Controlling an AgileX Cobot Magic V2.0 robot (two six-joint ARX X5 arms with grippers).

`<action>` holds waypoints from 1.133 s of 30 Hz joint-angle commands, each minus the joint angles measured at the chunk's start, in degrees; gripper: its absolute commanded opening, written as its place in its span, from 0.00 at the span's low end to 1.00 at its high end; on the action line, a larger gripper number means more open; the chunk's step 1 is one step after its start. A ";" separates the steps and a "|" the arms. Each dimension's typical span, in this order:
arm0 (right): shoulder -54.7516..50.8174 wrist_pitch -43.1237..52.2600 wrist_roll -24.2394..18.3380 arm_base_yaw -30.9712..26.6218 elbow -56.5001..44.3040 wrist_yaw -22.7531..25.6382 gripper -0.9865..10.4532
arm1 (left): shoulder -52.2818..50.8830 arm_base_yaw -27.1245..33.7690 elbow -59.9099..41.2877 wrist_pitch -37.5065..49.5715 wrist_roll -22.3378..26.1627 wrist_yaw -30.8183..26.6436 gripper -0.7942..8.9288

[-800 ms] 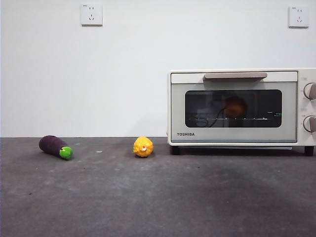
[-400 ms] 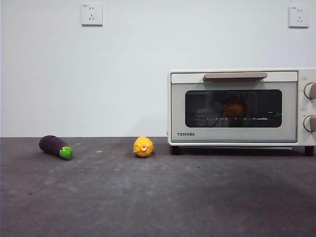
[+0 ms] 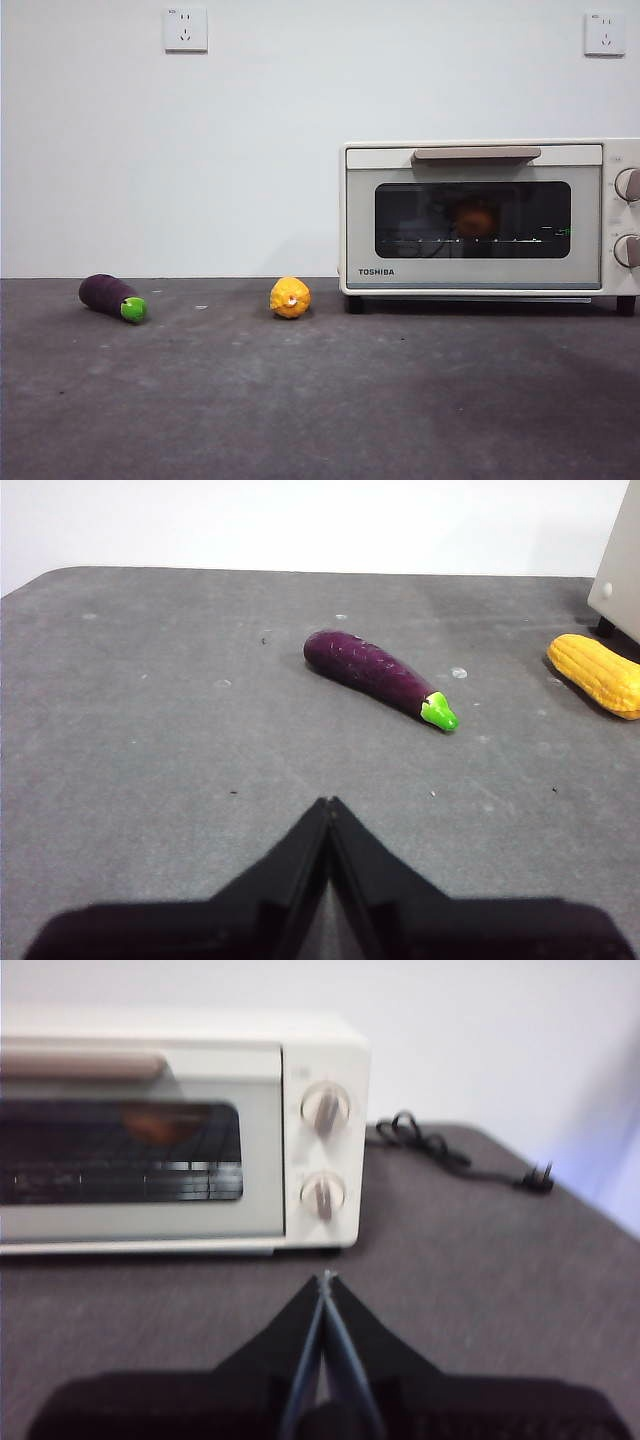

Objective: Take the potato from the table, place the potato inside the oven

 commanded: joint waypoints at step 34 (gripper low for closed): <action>-3.19 -5.11 2.62 0.00 -4.15 1.66 0.09 | 0.59 0.13 -0.55 0.70 -0.17 -0.04 0.08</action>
